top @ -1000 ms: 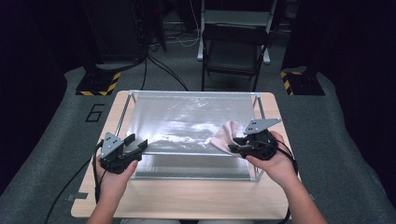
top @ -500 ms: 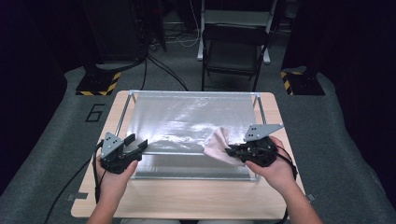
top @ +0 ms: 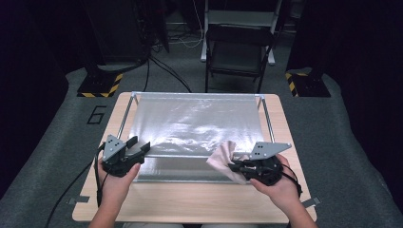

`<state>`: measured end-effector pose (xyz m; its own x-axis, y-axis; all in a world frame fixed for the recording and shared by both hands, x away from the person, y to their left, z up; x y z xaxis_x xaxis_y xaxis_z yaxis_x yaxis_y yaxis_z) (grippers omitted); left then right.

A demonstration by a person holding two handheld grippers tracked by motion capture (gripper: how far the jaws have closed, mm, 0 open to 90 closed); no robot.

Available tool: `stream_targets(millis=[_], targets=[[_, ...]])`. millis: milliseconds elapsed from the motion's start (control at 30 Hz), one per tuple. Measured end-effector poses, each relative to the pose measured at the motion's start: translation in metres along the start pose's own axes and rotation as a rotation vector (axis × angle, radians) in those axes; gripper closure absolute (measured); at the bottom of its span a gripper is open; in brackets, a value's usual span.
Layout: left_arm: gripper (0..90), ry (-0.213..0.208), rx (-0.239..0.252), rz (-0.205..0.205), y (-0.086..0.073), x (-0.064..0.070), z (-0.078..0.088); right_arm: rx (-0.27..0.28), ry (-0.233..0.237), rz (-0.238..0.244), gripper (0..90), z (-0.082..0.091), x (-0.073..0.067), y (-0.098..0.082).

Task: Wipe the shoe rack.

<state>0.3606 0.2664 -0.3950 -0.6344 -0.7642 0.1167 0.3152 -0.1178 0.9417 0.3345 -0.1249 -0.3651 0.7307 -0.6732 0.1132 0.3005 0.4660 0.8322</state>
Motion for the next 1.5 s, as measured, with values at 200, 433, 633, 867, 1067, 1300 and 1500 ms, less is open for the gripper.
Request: stream_targets(millis=[200, 433, 633, 867, 1067, 1300, 1500], targets=[[45.2, 0.0, 0.0, 0.001, 0.0, 0.0, 0.0, 0.024, -0.012, -0.046, 84.6, 0.0, -0.004, -0.02], [45.2, -0.001, -0.001, -0.002, 0.0, 0.0, 0.0, -0.005, -0.05, -0.087, 84.6, -0.004, -0.003, -0.049], [45.2, -0.001, 0.001, -0.002, 0.0, 0.0, 0.0, -0.081, -0.099, -0.099, 84.6, -0.009, -0.002, -0.079], [45.2, -0.001, 0.002, -0.002, 0.0, 0.0, 0.0, -0.096, -0.159, -0.16, 84.6, -0.007, 0.005, -0.113], [45.2, 0.001, 0.008, 0.001, -0.001, 0.0, 0.0, -0.136, -0.184, -0.191, 84.5, -0.006, 0.008, -0.141], [45.2, 0.001, 0.008, 0.001, -0.001, 0.0, 0.0, -0.2, -0.197, -0.212, 84.2, -0.014, 0.01, -0.166], [45.2, 0.001, 0.009, 0.0, -0.001, 0.0, 0.0, -0.227, -0.202, -0.221, 83.8, -0.024, 0.012, -0.178]])
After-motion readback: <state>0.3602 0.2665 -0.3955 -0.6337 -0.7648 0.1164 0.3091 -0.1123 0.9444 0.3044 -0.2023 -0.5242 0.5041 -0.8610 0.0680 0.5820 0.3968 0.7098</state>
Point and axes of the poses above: each handheld gripper's, and its own axes: z roughly backward along the jaws, y roughly out of its top, x roughly to its right, the point moved 2 cm from there along -z, roughly forward along the jaws, and after that the axes turned 15 degrees about -y, right-handed, at the moved point
